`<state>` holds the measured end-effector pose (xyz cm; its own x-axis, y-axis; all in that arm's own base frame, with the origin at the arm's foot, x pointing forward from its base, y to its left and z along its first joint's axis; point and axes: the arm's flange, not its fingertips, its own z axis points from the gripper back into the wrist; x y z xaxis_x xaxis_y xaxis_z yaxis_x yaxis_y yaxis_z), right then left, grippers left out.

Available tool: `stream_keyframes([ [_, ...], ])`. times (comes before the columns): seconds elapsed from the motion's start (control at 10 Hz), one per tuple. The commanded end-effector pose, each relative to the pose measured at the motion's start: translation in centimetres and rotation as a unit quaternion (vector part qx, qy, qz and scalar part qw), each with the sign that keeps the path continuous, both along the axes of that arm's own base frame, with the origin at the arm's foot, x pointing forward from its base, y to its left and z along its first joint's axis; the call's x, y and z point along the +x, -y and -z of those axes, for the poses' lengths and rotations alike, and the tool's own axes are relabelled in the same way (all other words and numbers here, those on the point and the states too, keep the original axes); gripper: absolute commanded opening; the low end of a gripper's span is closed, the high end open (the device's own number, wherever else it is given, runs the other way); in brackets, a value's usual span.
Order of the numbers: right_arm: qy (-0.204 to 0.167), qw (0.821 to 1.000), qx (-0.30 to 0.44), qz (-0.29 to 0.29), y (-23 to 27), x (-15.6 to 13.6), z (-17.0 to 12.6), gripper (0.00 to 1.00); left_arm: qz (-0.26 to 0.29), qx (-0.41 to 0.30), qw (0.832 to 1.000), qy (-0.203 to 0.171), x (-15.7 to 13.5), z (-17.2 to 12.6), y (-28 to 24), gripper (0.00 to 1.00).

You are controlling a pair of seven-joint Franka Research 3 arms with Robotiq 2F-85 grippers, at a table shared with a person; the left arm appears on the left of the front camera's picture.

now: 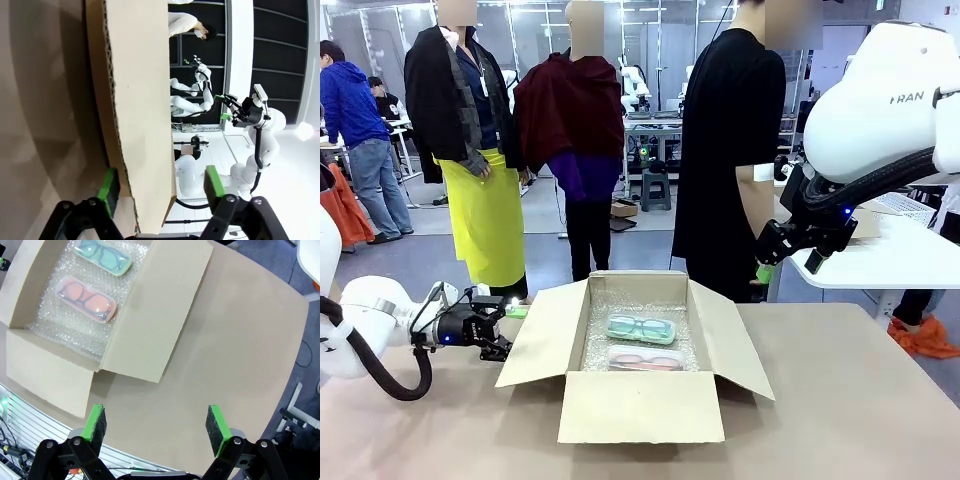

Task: Pack the glasses set securely to prepare it for shipping.
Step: Position the Package Box on the left side of the table.

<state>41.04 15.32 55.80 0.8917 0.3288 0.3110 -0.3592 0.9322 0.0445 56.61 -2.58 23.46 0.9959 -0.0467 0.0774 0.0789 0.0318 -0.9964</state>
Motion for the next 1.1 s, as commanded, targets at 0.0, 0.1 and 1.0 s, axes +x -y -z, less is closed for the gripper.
stream_keyframes([
  [0.0,-0.001,1.0,-0.007,-0.008,0.0,0.1,-0.2,1.0,-0.01,-0.019,1.0,0.017,-0.4,-0.3,-0.2,0.26],
  [0.1,-0.001,1.0,-0.007,-0.008,0.0,0.1,-0.2,1.0,-0.01,-0.016,1.0,0.015,-0.4,-0.3,-0.4,0.0],
  [1.0,-0.001,1.0,-0.007,-0.008,0.0,0.1,-0.2,1.0,-0.006,-0.006,1.0,0.004,-0.1,-0.1,-1.1,0.03],
])
